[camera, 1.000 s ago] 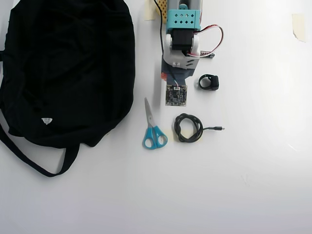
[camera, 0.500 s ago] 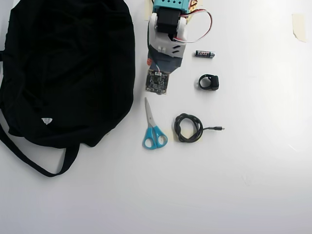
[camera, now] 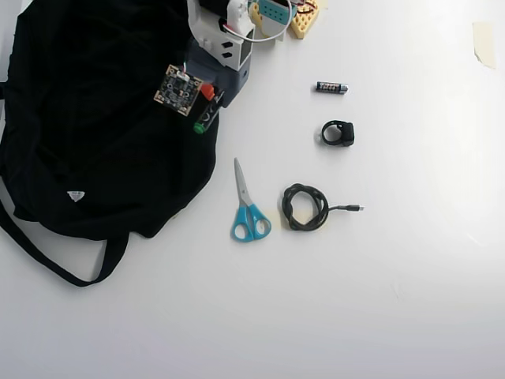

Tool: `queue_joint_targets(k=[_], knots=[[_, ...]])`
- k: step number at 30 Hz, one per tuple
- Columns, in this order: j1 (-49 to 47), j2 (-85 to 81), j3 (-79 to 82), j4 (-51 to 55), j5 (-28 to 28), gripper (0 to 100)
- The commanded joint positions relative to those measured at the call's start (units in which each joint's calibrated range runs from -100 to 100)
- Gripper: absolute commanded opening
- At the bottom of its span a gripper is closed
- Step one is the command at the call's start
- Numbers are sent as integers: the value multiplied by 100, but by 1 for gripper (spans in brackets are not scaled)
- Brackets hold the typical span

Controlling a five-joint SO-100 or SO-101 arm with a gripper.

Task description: Put the green marker into the black bag

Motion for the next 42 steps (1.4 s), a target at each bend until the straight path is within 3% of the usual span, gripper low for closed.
queue_joint_targets(k=[1, 7, 16, 22, 26, 32, 35, 42], knots=[[393, -253, -427, 37, 23, 2], [961, -253, -463, -58, 28, 2], [2337, -45, -373, -1341, 243, 2], [2995, 1781, -1119, -2306, 248, 2], [3190, 2710, -2341, -2254, 285, 2], [3332, 3042, -2305, -2168, 238, 3], [3332, 3042, -2305, -2056, 185, 18], [2846, 2013, -2332, -1126, 175, 18]])
